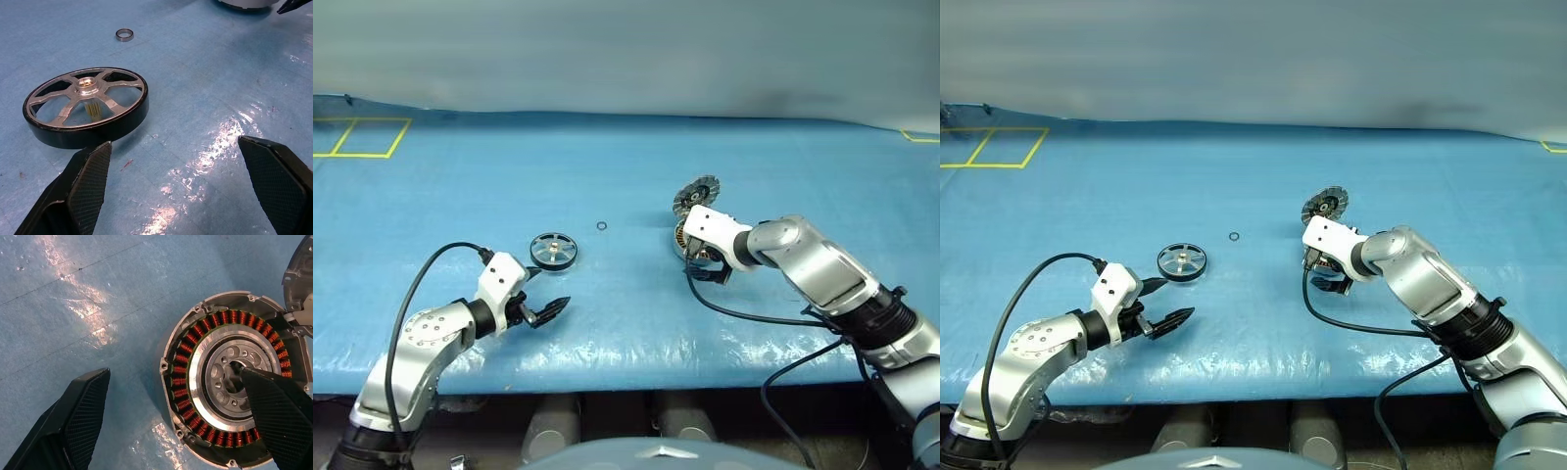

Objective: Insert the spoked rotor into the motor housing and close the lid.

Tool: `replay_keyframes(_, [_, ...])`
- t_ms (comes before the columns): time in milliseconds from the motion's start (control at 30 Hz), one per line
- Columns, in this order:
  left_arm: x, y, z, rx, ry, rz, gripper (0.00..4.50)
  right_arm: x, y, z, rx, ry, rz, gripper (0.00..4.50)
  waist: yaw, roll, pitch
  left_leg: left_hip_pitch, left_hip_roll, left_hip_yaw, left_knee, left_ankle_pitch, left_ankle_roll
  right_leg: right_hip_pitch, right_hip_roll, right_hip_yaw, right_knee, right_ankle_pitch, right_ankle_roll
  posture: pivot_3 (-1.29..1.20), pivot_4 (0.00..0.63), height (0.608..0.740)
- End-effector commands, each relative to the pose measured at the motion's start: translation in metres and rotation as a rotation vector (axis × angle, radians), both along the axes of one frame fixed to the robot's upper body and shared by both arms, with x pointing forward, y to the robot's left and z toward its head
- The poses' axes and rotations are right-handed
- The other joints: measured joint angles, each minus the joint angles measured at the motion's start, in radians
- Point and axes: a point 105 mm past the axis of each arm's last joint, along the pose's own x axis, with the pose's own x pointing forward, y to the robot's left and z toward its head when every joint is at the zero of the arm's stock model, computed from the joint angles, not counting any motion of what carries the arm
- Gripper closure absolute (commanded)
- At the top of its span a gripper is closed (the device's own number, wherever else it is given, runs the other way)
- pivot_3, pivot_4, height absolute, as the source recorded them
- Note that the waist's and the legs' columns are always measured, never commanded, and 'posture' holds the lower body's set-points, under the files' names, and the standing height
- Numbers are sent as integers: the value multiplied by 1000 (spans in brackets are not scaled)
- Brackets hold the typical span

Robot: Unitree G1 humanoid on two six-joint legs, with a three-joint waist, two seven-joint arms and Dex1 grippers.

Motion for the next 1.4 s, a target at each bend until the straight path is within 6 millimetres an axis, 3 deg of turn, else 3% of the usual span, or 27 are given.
replay_keyframes(33, [1, -3, 12, -4, -62, -10, 0, 6, 2, 10, 6, -28, 24, 10, 0, 0, 0, 0, 0, 0, 0, 0, 0, 0, 0, 0, 0, 0, 0, 0, 150, 740])
replay_keyframes(167, [1, -4, 12, -6, -62, -9, 0, 6, 2, 5, 0, 0, 35, 10, 0, 0, 0, 0, 0, 0, 0, 0, 0, 0, 0, 0, 0, 0, 0, 0, 150, 740])
replay_keyframes(200, [1, -4, 12, -7, -63, -9, 0, 6, 2, 5, 1, 5, 37, 186, 0, 0, 0, 0, 0, 0, 0, 0, 0, 0, 0, 0, 0, 0, 0, 0, 150, 740])
replay_keyframes(267, [1, -4, 11, -8, -63, -7, 0, 6, 1, 4, -1, 11, 41, 599, 0, 0, 0, 0, 0, 0, 0, 0, 0, 0, 0, 0, 0, 0, 0, 0, 150, 740])
replay_keyframes(433, [-1, -4, 10, -9, -61, -4, 0, 3, 8, 2, 14, 19, 62, 2280, -1, 0, 0, 0, 0, 0, 0, 0, 0, 0, 0, 0, 0, 1, -1, 0, 150, 740])
replay_keyframes(533, [-1, -3, 10, -9, -61, -3, 0, 0, 14, 2, 33, 16, 71, 2709, -9, -1, -1, 1, 0, 0, 0, 0, 0, 1, 0, 0, 0, 1, -1, 0, 150, 740])
replay_keyframes(1000, [-5, -7, 5, -26, -42, -5, 0, -66, 101, -24, 236, 150, 199, 2709, -28, -2, -2, 4, 5, 0, -2, 0, -1, 1, 5, 0, 2, 1, 0, 0, 150, 740])
replay_keyframes(1200, [-7, -8, 3, -31, -38, -1, 0, -79, 120, -27, 293, 193, 221, 2709, -34, -2, -2, 9, 9, 0, -2, 0, -1, 5, 9, 0, 3, -1, -5, 0, 150, 740])
replay_keyframes(1400, [-7, -8, 3, -33, -40, 6, 0, -82, 127, -29, 314, 208, 209, 2709, -34, -2, -2, 16, 10, 0, -2, 0, -2, 11, 10, 0, 3, -2, -7, 0, 150, 740])
